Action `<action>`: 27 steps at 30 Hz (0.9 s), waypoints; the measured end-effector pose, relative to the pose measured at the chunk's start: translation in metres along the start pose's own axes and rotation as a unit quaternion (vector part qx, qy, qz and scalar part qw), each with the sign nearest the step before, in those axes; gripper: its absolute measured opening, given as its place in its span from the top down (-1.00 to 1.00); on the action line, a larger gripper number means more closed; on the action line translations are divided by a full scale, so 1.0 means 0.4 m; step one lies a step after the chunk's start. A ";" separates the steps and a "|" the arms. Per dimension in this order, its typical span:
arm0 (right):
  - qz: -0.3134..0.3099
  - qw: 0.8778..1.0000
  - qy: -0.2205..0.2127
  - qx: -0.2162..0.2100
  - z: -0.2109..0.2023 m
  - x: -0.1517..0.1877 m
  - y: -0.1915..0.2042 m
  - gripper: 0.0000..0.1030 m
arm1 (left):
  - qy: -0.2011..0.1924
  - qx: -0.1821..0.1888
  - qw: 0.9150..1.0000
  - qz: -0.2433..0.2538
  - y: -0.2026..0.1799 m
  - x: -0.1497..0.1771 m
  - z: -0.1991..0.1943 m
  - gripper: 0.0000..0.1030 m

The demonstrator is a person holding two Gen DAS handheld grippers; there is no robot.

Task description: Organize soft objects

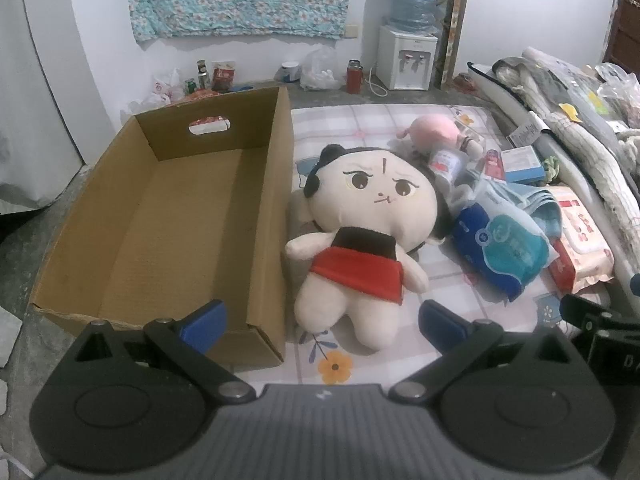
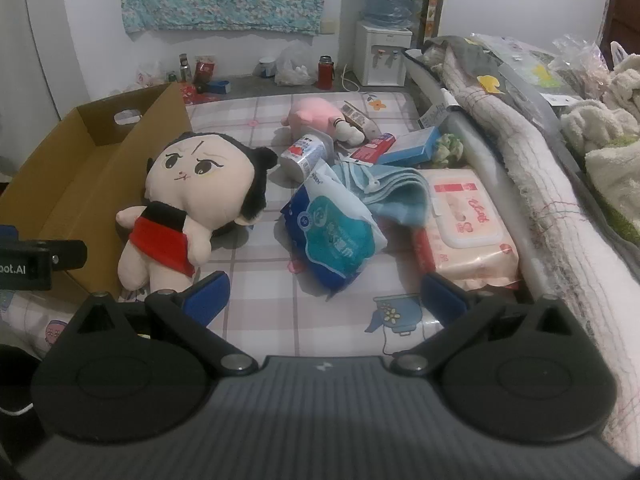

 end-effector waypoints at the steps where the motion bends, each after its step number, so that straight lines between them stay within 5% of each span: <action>1: 0.000 1.000 0.000 0.000 0.000 0.000 0.000 -0.98 | 0.000 0.000 1.000 0.000 -0.002 0.000 0.005 -0.99; 27: 0.001 1.000 0.004 0.004 0.000 -0.002 -0.006 -0.98 | -0.001 0.003 1.000 -0.003 0.004 0.003 0.007 -0.99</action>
Point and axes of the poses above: each gripper's, at about its wrist camera, not at the fingertips, and z roughly the way its jaws point, y to its left, x to its underside, the point moved 9 cm from there along z, roughly the way its jaws point, and after that the axes turned 10 degrees about -y, right-handed, at the moved point
